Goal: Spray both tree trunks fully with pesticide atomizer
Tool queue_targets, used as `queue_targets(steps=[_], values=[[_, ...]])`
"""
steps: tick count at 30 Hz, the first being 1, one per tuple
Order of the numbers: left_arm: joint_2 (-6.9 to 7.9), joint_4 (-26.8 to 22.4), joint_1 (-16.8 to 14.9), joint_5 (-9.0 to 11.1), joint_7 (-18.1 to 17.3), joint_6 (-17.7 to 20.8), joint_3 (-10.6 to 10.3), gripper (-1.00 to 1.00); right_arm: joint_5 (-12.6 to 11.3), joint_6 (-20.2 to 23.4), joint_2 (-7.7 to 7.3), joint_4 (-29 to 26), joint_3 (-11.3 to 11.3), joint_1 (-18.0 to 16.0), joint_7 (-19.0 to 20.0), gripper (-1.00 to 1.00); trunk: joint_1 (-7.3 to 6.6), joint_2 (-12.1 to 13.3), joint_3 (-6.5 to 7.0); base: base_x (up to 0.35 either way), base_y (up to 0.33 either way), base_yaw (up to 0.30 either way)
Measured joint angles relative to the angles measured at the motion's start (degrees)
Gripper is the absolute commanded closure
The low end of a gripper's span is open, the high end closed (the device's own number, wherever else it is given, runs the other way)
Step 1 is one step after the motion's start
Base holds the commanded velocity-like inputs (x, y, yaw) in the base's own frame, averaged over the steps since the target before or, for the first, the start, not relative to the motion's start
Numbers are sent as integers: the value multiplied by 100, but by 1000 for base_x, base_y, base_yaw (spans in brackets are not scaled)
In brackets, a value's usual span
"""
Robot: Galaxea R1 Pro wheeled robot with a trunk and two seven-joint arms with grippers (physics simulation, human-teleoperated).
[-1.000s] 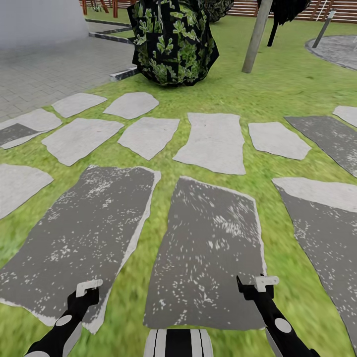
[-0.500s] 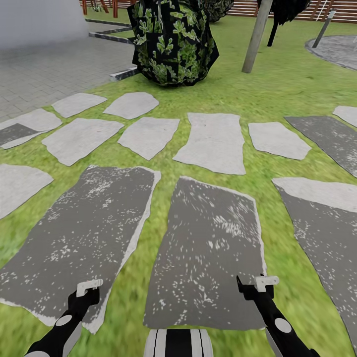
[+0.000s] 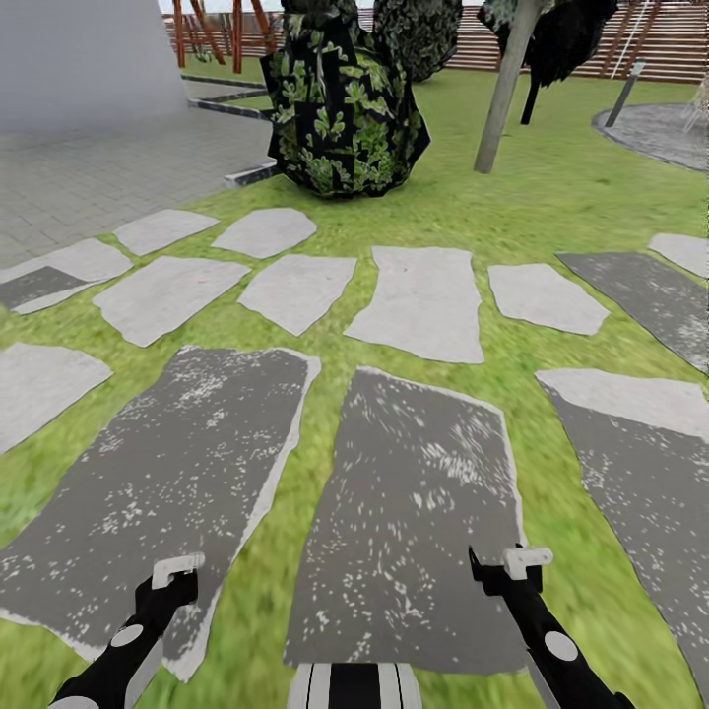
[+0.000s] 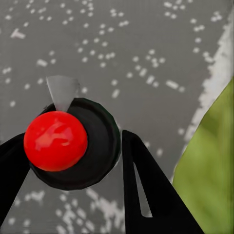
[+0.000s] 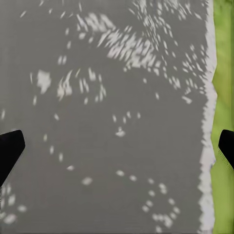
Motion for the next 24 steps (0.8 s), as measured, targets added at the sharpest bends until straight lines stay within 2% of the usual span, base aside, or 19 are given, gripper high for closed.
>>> queue_targets(steps=[7, 10, 14, 16, 19, 24], values=[[0, 5, 7, -5, 0, 3, -7, 100, 0, -8, 35, 3, 6, 1, -14, -100, -18, 9, 156, 0, 0, -24], [42, 1, 77, -19, 0, -4, -7, 100, 6, -42, -38, 515, -28, 33, -29, -100, -26, 13, 245, 0, 0, -143], [51, -5, 367, -15, 22, -47, -4, 100, -5, -193, -98, 1138, -63, 38, -38, -100, -36, 19, 367, 0, 0, -131], [51, 9, 464, -19, 36, -165, -5, 100, -10, -459, -111, 1461, -102, 41, -39, -100, -41, 21, 429, 0, 0, -128], [37, 44, 708, -20, 61, -431, -7, 100, -14, -1243, -117, 2222, -170, 45, -40, -100, -49, 26, 521, 0, 0, -127], [31, 2, 1037, -9, 75, -563, -1, 100, -18, -2218, -121, 3223, -199, 46, -40, -100, -62, 32, 676, 0, 0, -126]])
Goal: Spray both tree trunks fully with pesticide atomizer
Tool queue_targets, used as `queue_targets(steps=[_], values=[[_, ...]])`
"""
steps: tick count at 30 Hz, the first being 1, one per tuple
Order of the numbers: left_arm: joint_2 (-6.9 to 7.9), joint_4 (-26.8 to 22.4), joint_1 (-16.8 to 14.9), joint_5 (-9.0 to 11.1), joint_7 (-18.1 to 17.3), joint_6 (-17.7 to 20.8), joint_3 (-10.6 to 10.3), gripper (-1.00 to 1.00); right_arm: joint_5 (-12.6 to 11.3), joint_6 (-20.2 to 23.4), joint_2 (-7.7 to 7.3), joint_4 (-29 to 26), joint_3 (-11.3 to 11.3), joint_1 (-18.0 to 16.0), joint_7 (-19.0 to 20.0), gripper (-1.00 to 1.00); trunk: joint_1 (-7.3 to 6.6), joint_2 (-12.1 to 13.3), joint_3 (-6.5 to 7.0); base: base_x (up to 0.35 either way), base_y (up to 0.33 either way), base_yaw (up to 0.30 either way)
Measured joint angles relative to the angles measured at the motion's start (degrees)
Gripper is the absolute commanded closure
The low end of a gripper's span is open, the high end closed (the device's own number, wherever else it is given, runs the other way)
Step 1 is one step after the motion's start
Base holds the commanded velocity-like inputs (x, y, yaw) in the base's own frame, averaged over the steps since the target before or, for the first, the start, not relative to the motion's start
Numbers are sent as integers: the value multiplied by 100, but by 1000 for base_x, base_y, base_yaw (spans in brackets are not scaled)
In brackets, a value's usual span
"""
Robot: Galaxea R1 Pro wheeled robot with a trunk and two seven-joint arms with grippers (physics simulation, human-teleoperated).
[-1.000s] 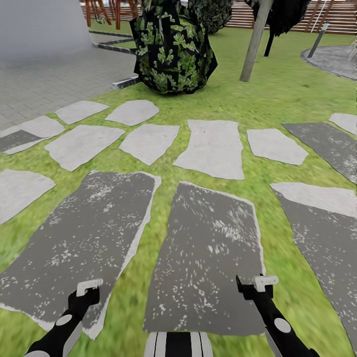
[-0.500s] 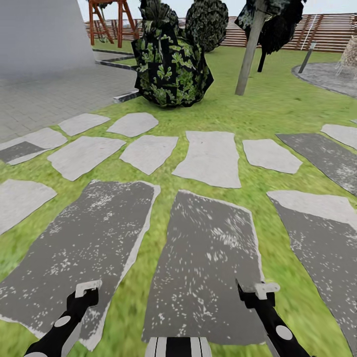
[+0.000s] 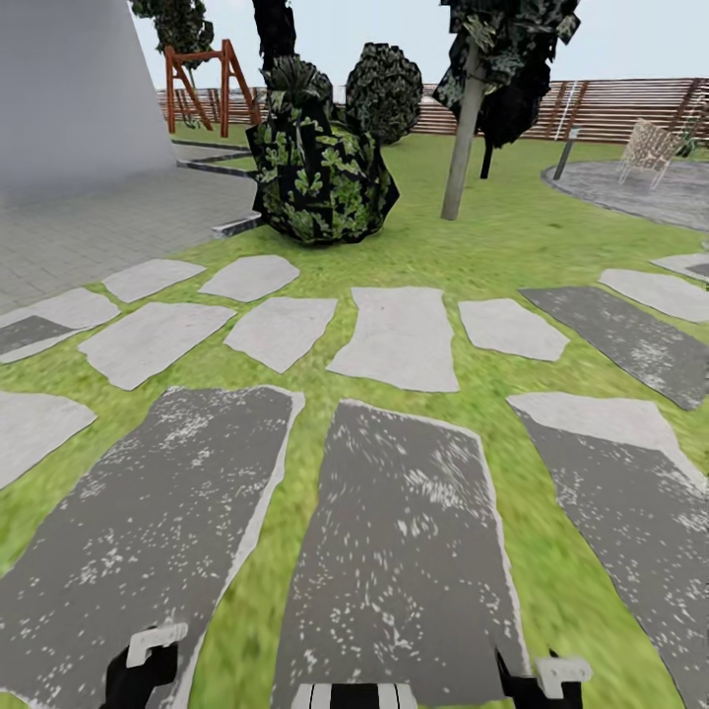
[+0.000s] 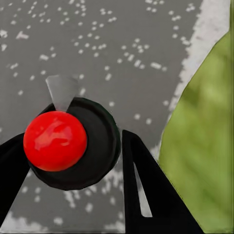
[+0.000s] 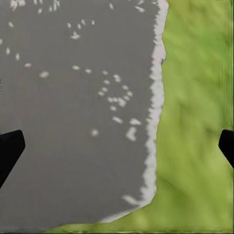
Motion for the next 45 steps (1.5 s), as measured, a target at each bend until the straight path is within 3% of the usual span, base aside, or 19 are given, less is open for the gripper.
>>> queue_targets(steps=[8, 23, 41, 45], values=[[-43, 66, 254, -9, 10, -347, 1, 100, 5, -280, 35, 311, 9, -1, 23, -100, -21, 11, 247, 0, 0, -118], [-58, 84, 298, 2, 6, -378, 0, 100, -1, -278, 87, 401, 7, 0, 9, -100, -59, 31, 605, 0, 0, -32], [-59, 83, 341, 8, 5, -379, 0, 100, -3, -269, 85, 395, -1, 1, 15, -100, -106, 55, 1029, 0, 0, -282], [-59, 87, 341, 9, 5, -379, 1, 100, 0, -269, 85, 395, -1, 1, 16, -100, -193, 215, 1101, 0, 0, -300]])
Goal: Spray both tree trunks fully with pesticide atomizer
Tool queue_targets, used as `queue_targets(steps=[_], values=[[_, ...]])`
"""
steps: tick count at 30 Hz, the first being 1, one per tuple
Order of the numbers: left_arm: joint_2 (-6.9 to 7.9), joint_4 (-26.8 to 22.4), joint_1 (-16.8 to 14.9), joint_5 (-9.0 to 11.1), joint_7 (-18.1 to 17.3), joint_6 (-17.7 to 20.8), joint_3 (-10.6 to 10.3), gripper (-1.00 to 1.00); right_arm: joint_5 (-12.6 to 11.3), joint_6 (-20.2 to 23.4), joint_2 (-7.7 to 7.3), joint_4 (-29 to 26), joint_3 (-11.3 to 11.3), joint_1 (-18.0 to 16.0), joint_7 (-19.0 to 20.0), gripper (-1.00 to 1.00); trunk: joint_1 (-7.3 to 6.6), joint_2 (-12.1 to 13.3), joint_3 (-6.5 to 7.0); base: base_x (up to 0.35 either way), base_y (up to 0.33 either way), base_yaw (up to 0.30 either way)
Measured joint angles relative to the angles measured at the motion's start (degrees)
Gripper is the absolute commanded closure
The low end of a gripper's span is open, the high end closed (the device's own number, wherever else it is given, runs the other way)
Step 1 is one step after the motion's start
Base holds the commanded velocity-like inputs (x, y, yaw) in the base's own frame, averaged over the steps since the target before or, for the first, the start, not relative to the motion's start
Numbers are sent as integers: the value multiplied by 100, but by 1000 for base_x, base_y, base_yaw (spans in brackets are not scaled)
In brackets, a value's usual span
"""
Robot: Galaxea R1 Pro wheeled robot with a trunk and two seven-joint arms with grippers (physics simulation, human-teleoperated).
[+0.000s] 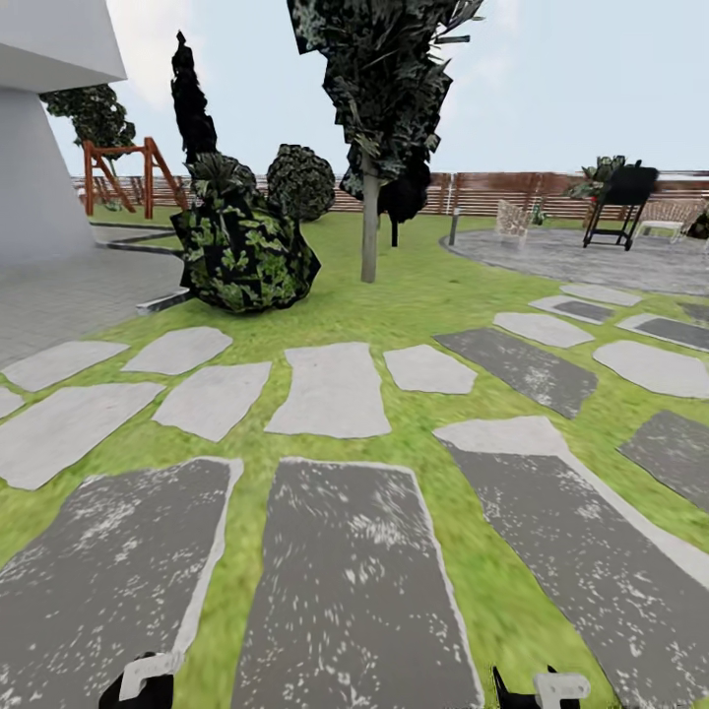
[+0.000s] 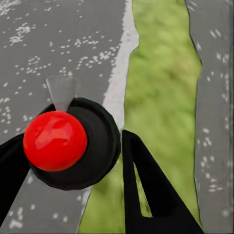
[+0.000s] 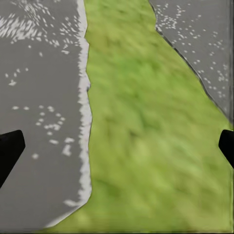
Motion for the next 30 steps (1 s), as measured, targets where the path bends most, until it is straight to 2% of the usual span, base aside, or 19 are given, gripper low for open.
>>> queue_targets(steps=[30], values=[[0, 2, 0, 1, 0, 0, 0, 100, 0, 0, 1, 0, 0, 0, 0, -100, -659, 1203, 539, 0, 0, -300]])
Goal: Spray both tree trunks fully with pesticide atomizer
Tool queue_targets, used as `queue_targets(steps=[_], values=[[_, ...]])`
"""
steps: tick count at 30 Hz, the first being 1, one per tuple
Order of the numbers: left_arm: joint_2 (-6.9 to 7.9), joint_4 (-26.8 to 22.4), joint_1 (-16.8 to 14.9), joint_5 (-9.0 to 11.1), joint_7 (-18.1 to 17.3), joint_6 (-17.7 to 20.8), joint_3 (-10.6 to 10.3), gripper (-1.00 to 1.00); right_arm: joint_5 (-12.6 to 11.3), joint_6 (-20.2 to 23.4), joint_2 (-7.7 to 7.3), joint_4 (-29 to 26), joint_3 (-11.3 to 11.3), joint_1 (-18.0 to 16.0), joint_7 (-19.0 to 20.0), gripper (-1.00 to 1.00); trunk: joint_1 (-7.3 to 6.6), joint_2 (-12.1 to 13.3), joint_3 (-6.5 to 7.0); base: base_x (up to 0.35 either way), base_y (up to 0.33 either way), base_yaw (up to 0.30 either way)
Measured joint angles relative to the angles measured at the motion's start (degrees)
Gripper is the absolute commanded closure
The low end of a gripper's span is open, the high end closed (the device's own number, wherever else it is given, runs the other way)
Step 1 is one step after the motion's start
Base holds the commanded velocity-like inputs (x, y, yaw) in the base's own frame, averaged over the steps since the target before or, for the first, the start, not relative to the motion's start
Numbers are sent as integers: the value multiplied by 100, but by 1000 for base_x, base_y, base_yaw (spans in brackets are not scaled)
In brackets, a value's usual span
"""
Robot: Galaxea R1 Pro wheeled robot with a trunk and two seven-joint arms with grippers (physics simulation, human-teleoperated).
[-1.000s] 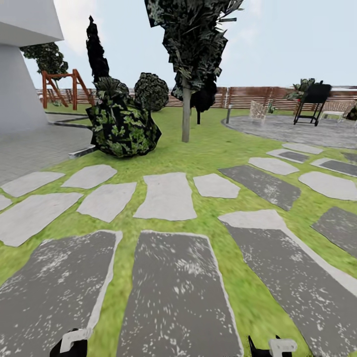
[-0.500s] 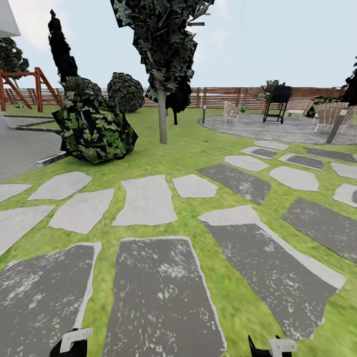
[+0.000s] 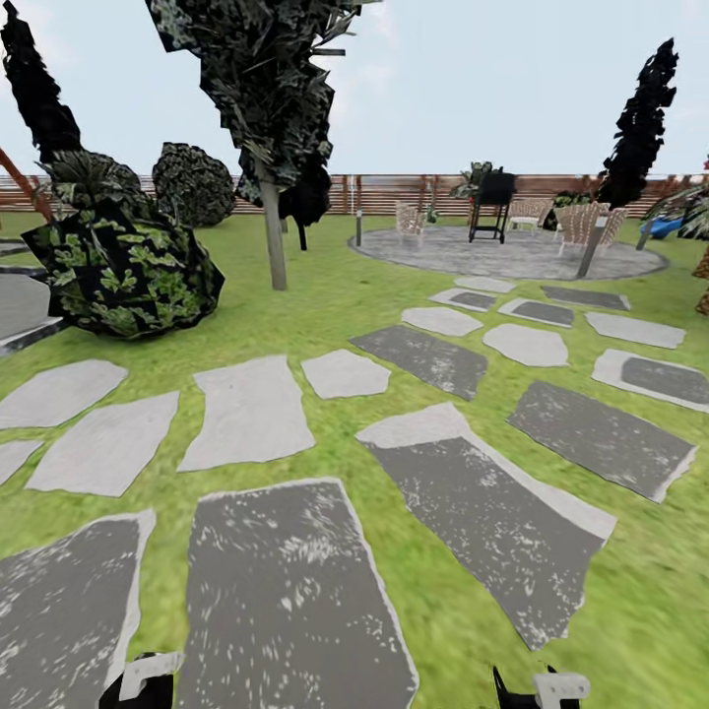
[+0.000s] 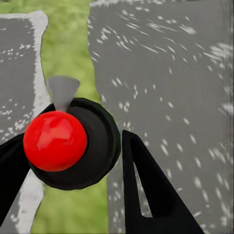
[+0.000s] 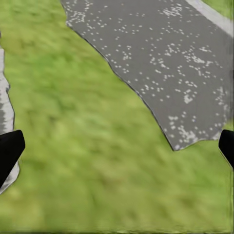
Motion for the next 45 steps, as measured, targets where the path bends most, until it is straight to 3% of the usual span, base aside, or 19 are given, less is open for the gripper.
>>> queue_targets(steps=[10, 24, 45], values=[[0, 0, 0, 0, 0, 0, 0, 100, -1, 0, 3, 0, 1, 0, 0, -100, -220, 401, 180, 0, 0, -300], [-7, 1, 18, -13, 0, -8, -9, 100, 0, 0, 5, 0, 5, 0, 0, -100, -221, 402, 180, 7, -11, -300], [-9, 1, 18, -24, 0, -8, -20, 100, 0, 3, 7, 1, 8, -1, 0, -100, -220, 403, 180, 67, -248, -300]])
